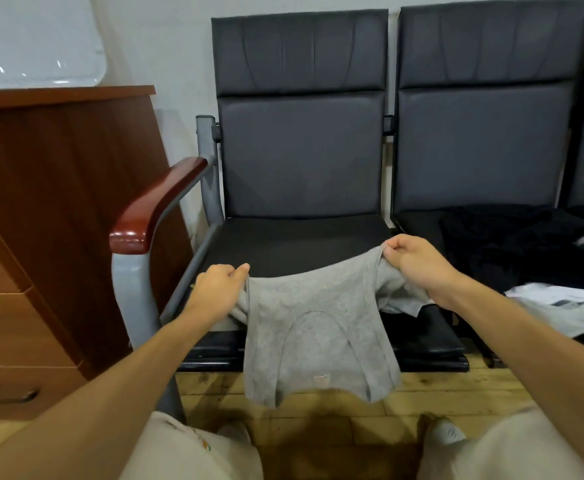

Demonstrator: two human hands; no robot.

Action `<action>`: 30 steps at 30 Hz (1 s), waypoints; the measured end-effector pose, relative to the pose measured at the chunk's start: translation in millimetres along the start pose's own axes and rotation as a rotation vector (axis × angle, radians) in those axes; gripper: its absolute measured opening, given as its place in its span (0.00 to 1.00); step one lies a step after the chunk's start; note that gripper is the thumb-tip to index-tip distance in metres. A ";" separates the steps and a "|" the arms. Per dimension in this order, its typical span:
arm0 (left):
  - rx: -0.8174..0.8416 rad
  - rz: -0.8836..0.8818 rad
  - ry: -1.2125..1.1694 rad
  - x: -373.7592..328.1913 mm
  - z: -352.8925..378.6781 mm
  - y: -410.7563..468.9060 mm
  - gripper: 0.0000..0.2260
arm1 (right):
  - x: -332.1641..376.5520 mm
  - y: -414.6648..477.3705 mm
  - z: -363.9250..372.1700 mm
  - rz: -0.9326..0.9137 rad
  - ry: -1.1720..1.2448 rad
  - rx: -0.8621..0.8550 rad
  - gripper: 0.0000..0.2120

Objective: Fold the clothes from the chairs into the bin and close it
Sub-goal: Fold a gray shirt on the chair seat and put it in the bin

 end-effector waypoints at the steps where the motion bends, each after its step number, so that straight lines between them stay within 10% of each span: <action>1: 0.016 0.001 -0.057 -7.7 0.6 -1.9 0.21 | 6.7 -4.3 -3.2 0.019 0.070 -0.007 0.07; 7: 0.166 0.142 -0.210 -63.6 -25.1 -8.8 0.14 | 59.3 -33.2 -28.8 0.001 0.309 -0.040 0.10; 18: -0.231 0.610 -0.044 -191.4 -176.6 -13.9 0.13 | 180.0 -84.2 -125.2 -0.208 0.496 -0.322 0.15; 30: -0.397 0.656 0.280 -201.8 -224.2 -29.8 0.14 | 210.2 -120.2 -169.3 -0.246 0.285 -0.448 0.21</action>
Point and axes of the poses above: each hand's wrist, its own y-axis towards the middle knuckle, its own z-axis out of the palm, x = y × z, the point moved 4 cm from there along y, towards the middle knuckle, and after that the axes turned 10 degrees about z, right-handed, at the moved point
